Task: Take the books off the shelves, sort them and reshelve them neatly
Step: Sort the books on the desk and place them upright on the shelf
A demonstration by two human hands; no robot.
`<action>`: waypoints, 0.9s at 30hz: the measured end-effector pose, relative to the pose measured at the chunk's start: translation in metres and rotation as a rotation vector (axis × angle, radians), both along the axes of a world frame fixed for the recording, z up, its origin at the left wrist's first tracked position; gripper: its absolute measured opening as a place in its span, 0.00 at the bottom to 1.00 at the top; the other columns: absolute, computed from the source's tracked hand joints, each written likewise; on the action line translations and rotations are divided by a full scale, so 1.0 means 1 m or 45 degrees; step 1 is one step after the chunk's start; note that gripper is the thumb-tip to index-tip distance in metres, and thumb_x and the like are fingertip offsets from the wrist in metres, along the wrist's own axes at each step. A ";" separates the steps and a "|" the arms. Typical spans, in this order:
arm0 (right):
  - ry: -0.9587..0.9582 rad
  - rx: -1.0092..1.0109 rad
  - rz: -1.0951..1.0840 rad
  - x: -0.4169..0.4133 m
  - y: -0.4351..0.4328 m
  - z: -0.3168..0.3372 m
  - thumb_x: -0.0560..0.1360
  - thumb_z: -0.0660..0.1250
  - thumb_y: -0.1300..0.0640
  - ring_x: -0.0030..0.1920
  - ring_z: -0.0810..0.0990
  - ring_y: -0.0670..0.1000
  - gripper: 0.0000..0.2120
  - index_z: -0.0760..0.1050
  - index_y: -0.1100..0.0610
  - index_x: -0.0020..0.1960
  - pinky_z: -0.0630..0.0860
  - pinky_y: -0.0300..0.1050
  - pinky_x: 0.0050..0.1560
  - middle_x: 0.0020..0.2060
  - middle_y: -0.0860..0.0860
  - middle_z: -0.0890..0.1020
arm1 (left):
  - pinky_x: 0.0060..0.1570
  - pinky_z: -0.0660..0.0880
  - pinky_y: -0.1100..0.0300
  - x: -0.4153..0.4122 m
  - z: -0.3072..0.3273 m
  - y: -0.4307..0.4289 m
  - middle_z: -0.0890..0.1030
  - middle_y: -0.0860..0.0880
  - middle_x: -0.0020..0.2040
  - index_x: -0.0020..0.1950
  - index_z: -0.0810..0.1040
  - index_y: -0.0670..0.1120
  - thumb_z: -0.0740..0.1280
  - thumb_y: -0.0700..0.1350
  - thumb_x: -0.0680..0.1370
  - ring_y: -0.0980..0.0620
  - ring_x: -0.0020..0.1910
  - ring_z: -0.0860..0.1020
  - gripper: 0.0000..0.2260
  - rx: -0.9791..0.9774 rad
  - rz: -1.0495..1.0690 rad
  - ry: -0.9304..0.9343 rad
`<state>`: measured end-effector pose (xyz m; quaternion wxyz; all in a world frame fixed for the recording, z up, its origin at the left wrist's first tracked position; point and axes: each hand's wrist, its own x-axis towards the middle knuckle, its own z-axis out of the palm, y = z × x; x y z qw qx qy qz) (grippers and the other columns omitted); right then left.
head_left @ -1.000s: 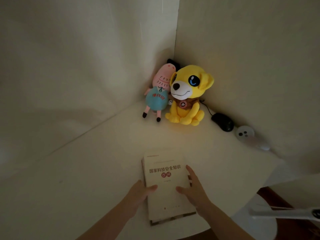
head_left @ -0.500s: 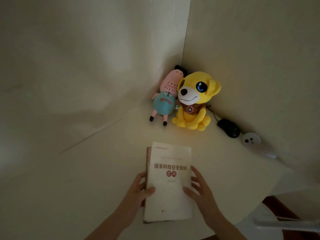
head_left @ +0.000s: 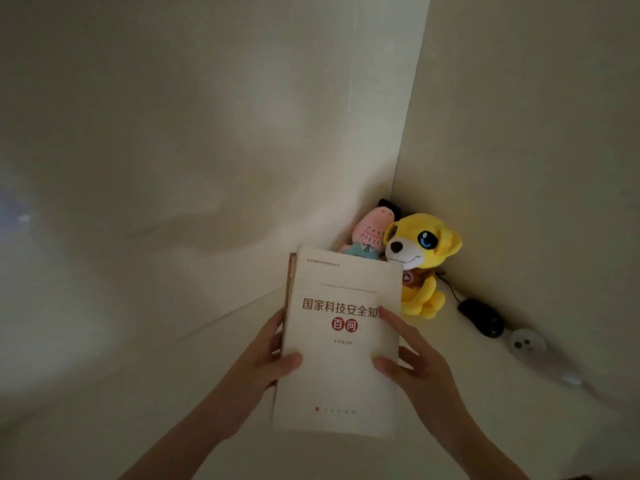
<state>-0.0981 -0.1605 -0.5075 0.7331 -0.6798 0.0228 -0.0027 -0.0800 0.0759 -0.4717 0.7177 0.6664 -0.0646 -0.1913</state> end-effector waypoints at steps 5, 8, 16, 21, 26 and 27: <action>-0.196 -0.013 0.006 0.007 0.017 0.061 0.70 0.71 0.70 0.54 0.81 0.44 0.29 0.76 0.44 0.62 0.80 0.39 0.47 0.56 0.35 0.79 | 0.58 0.76 0.54 0.002 0.059 0.018 0.76 0.59 0.64 0.71 0.44 0.70 0.67 0.43 0.73 0.53 0.60 0.77 0.41 0.126 -0.018 -0.352; -0.281 -0.011 0.042 0.010 0.026 0.097 0.70 0.70 0.71 0.54 0.81 0.41 0.29 0.74 0.44 0.63 0.78 0.34 0.46 0.56 0.36 0.80 | 0.54 0.78 0.58 0.003 0.093 0.029 0.76 0.60 0.63 0.70 0.46 0.74 0.66 0.41 0.76 0.53 0.58 0.79 0.39 0.217 0.008 -0.561; -0.449 0.036 0.132 0.005 0.047 0.176 0.69 0.71 0.68 0.57 0.81 0.48 0.29 0.76 0.41 0.63 0.80 0.43 0.50 0.60 0.51 0.79 | 0.49 0.78 0.64 -0.016 0.172 0.053 0.72 0.71 0.61 0.63 0.69 0.70 0.65 0.38 0.77 0.60 0.56 0.78 0.27 0.308 0.066 -0.751; -0.600 -0.010 0.161 -0.011 0.058 0.220 0.69 0.71 0.67 0.56 0.81 0.48 0.30 0.74 0.44 0.65 0.80 0.39 0.46 0.59 0.46 0.80 | 0.42 0.80 0.62 -0.040 0.216 0.064 0.72 0.71 0.60 0.64 0.69 0.70 0.75 0.40 0.68 0.61 0.53 0.79 0.34 0.331 0.113 -0.851; -0.738 -0.020 0.211 -0.030 0.069 0.264 0.69 0.69 0.67 0.55 0.82 0.46 0.30 0.73 0.44 0.66 0.81 0.42 0.44 0.57 0.43 0.80 | 0.37 0.79 0.64 -0.069 0.255 0.075 0.74 0.74 0.54 0.61 0.70 0.72 0.75 0.36 0.66 0.64 0.51 0.79 0.37 0.321 0.186 -0.976; -0.778 -0.025 0.220 -0.033 0.072 0.273 0.69 0.70 0.67 0.55 0.82 0.46 0.30 0.73 0.44 0.66 0.82 0.43 0.45 0.57 0.42 0.81 | 0.36 0.79 0.65 -0.075 0.263 0.078 0.74 0.74 0.53 0.60 0.70 0.73 0.76 0.36 0.66 0.64 0.51 0.79 0.37 0.326 0.207 -1.013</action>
